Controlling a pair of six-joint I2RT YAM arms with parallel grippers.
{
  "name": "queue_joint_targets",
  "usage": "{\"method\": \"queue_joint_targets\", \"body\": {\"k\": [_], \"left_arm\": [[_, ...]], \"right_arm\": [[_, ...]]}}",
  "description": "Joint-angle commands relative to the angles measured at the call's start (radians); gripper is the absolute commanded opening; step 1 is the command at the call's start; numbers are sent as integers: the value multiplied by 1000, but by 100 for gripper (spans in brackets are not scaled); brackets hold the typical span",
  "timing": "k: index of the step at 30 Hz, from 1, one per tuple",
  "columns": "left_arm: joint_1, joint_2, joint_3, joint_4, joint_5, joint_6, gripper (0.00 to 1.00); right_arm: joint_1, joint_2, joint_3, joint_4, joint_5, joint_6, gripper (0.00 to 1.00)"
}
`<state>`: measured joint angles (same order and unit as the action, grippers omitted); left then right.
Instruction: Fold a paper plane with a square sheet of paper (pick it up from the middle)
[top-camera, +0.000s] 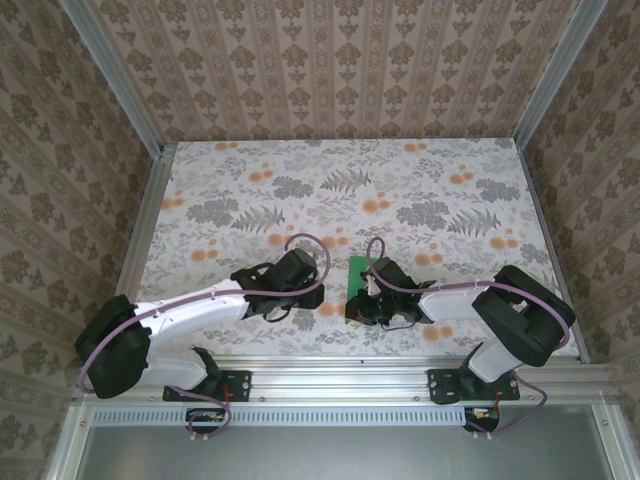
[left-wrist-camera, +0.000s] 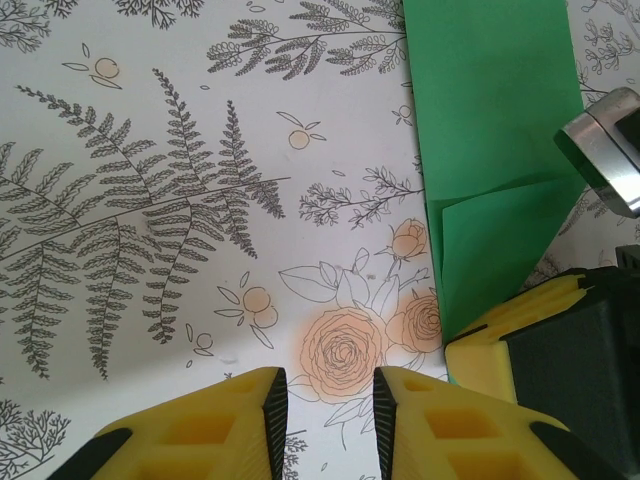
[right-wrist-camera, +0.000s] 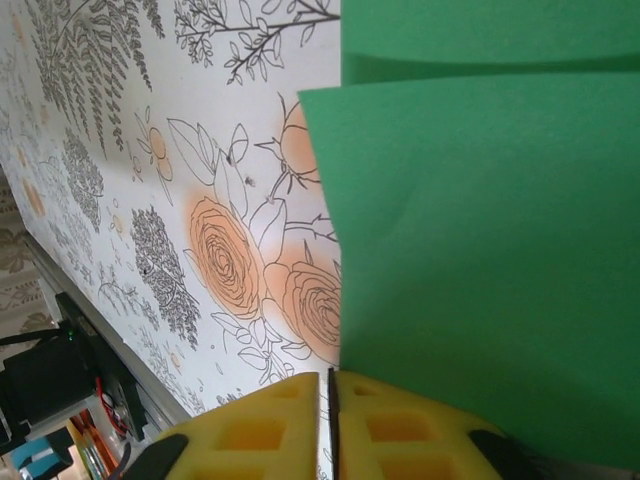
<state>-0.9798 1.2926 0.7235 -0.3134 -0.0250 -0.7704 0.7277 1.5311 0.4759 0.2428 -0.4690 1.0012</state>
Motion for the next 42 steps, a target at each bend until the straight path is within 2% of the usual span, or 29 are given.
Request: {"method": "queue_joint_targets", "body": {"k": [1, 4, 8, 12, 14, 17, 27, 42], "left_arm": [[8, 23, 52, -21, 30, 26, 31], [9, 60, 102, -21, 68, 51, 28], [8, 129, 173, 2, 125, 76, 23], [3, 232, 260, 16, 216, 111, 18], [-2, 284, 301, 7, 253, 130, 16], [-15, 360, 363, -32, 261, 152, 11], [6, 508, 460, -56, 230, 177, 7], [15, 594, 458, -90, 172, 183, 2]], "right_arm": [[-7, -87, 25, -91, 10, -21, 19], [-61, -226, 45, -262, 82, -80, 24], [-224, -344, 23, -411, 103, -145, 30], [-349, -349, 22, -467, 60, -208, 37], [-376, -326, 31, -467, 32, -224, 38], [-383, -295, 42, -447, 13, -227, 40], [-384, -226, 30, -352, -42, -199, 44], [-384, -175, 32, -301, -69, -179, 47]]}}
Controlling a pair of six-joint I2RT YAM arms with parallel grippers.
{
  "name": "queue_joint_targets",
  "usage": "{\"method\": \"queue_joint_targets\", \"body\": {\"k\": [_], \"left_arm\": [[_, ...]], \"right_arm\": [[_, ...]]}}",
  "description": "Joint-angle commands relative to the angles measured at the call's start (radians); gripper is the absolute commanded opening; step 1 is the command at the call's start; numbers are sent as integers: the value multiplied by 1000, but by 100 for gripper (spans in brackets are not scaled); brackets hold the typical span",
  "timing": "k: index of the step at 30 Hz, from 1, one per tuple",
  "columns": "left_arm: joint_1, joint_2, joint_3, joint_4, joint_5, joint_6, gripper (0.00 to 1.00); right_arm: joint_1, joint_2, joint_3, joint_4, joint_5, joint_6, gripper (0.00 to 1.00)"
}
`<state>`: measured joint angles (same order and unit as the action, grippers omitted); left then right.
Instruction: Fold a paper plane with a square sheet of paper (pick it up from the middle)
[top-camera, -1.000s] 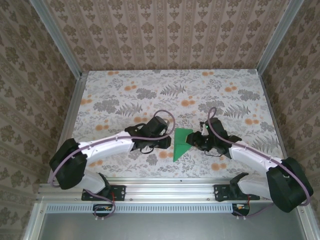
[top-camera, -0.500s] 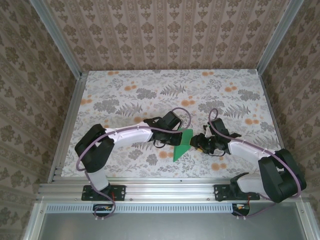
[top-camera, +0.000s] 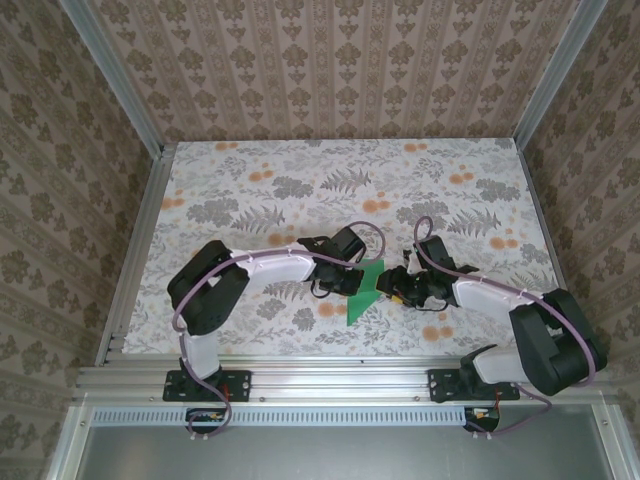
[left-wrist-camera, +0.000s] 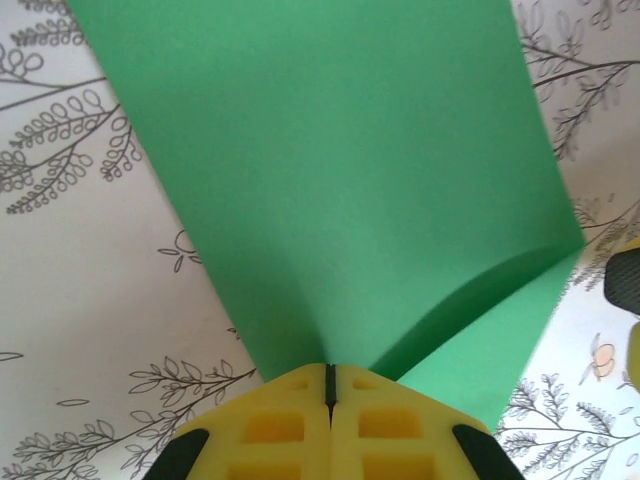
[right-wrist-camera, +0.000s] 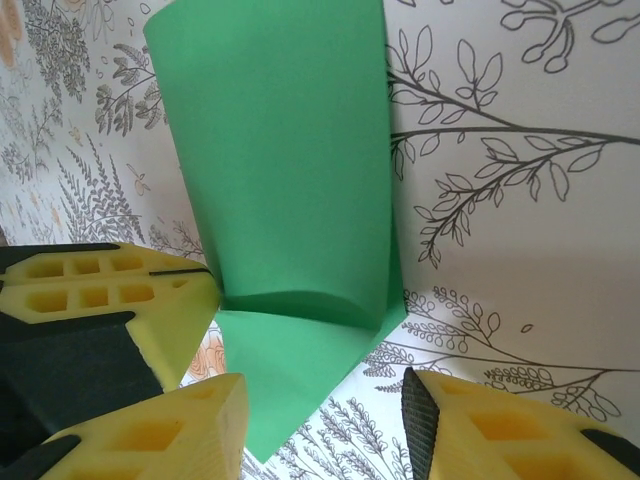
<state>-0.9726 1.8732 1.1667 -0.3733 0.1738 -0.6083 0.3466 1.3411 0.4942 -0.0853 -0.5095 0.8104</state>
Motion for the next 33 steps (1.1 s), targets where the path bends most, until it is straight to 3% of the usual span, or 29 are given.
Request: {"method": "queue_joint_targets", "body": {"k": [1, 16, 25, 33], "left_arm": [[8, 14, 12, -26, -26, 20, 2], [9, 24, 10, -24, -16, 33, 2], [8, 33, 22, -43, -33, 36, 2], [8, 9, 29, -56, -57, 33, 2]], "right_arm": [[-3, 19, 14, 32, -30, 13, 47], [-2, 150, 42, 187, -120, 49, 43], [-2, 182, 49, 213, -206, -40, 40], [-3, 193, 87, 91, -202, -176, 26]]}}
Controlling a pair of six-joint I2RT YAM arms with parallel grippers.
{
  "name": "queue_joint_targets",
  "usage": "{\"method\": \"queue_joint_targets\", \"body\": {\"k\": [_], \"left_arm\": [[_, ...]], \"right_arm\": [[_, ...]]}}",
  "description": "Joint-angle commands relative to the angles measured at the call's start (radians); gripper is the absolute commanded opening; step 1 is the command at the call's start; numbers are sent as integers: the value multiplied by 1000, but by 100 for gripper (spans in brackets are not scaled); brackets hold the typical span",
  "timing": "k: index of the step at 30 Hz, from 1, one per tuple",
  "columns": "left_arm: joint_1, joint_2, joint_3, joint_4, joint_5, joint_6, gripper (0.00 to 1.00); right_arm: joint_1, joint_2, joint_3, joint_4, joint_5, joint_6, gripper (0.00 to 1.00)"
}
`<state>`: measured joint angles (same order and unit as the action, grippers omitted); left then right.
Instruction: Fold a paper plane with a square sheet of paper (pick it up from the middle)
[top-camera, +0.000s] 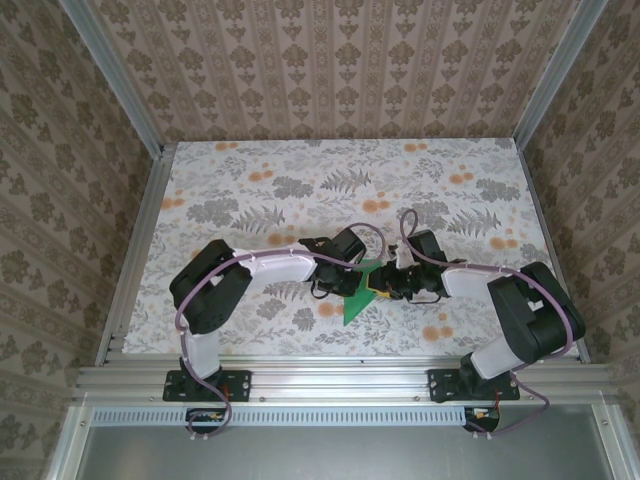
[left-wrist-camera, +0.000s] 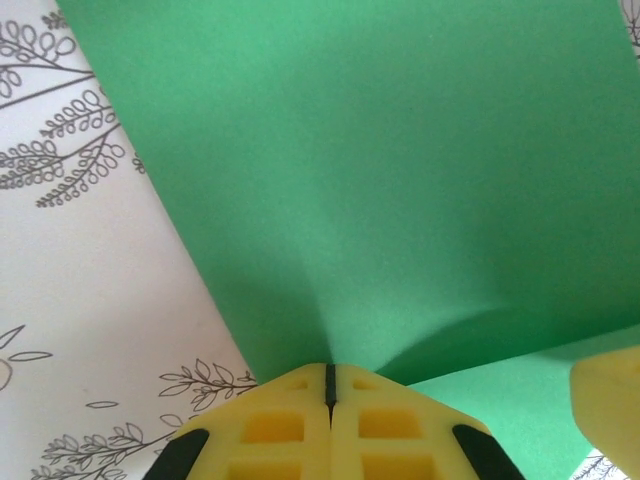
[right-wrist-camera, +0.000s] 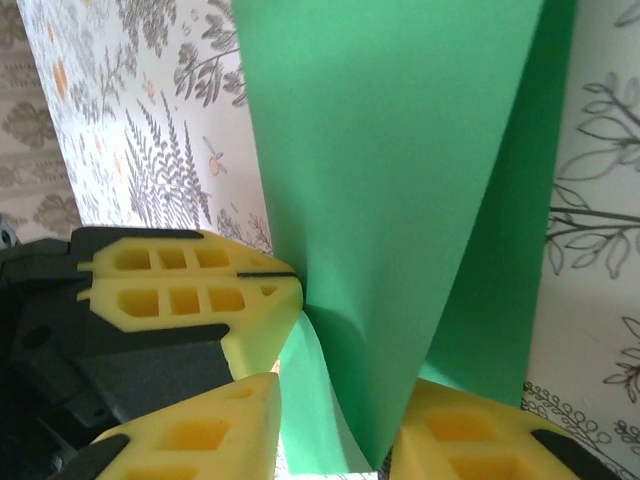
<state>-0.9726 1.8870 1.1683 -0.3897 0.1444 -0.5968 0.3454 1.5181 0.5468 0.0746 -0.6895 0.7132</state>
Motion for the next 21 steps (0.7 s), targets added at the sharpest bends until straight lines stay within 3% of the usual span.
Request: {"method": "queue_joint_targets", "body": {"k": [1, 4, 9, 15, 21], "left_arm": [[8, -10, 29, -42, -36, 19, 2], [9, -42, 20, -38, -58, 6, 4], [0, -143, -36, -6, -101, -19, 17], [-86, -228, -70, -34, -194, -3, 35], [-204, -209, -57, -84, -280, -7, 37]], "right_arm": [[-2, 17, 40, -85, -12, -87, 24], [-2, 17, 52, -122, 14, -82, 15], [2, 5, 48, -124, 53, -12, 7], [18, -56, 37, -123, 100, 71, 6], [26, -90, 31, -122, 120, 132, 6]]}}
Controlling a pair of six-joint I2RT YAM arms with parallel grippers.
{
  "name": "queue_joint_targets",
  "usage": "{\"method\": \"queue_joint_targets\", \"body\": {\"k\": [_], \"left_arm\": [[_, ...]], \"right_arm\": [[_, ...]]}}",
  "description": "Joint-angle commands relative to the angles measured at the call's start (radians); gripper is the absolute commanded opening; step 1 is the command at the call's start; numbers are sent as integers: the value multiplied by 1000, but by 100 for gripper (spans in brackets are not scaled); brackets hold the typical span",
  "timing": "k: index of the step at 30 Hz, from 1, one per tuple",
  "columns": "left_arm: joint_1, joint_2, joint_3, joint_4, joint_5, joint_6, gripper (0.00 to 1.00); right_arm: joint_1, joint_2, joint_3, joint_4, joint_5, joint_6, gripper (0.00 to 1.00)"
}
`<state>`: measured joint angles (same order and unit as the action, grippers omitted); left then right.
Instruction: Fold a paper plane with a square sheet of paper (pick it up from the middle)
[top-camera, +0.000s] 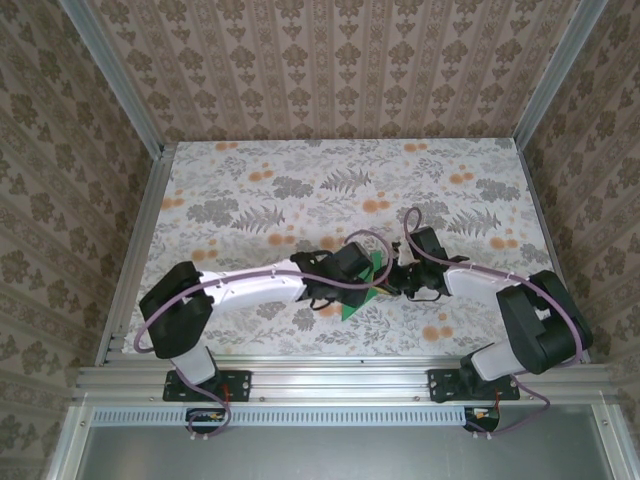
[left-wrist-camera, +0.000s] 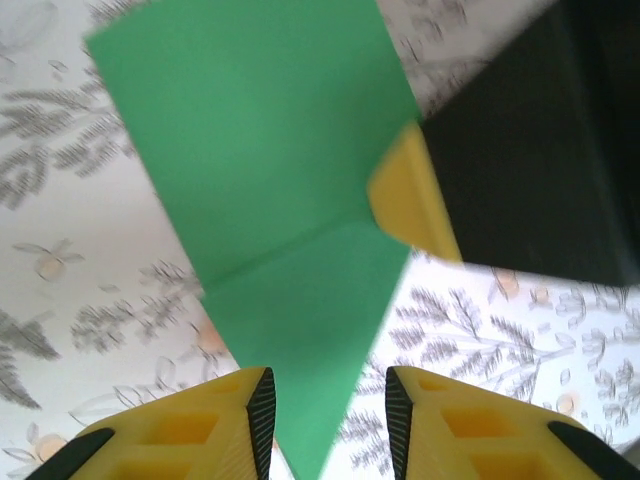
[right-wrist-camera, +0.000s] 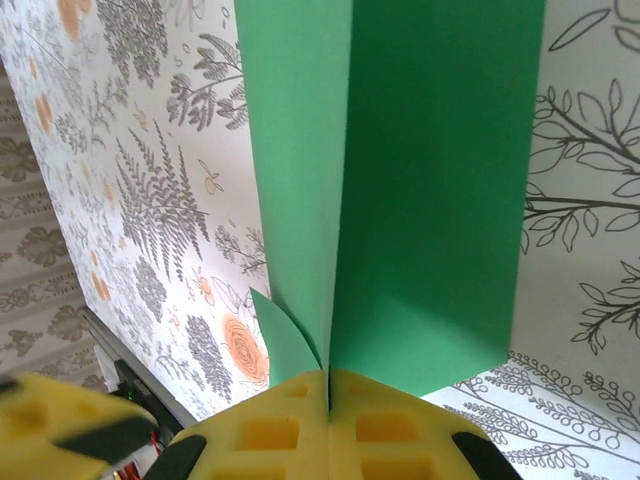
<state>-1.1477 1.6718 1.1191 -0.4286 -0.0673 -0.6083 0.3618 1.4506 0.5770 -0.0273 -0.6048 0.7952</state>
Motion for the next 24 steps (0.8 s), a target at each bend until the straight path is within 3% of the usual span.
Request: {"method": "queue_joint_targets", "body": {"k": [1, 17, 24], "left_arm": [[-40, 17, -4, -48, -84, 1, 38], [-112, 160, 57, -73, -207, -62, 42], [-114, 179, 70, -84, -237, -65, 33]], "right_arm": [[12, -21, 1, -19, 38, 53, 6], [21, -18, 4, -31, 46, 77, 7], [20, -21, 10, -40, 46, 75, 7]]}}
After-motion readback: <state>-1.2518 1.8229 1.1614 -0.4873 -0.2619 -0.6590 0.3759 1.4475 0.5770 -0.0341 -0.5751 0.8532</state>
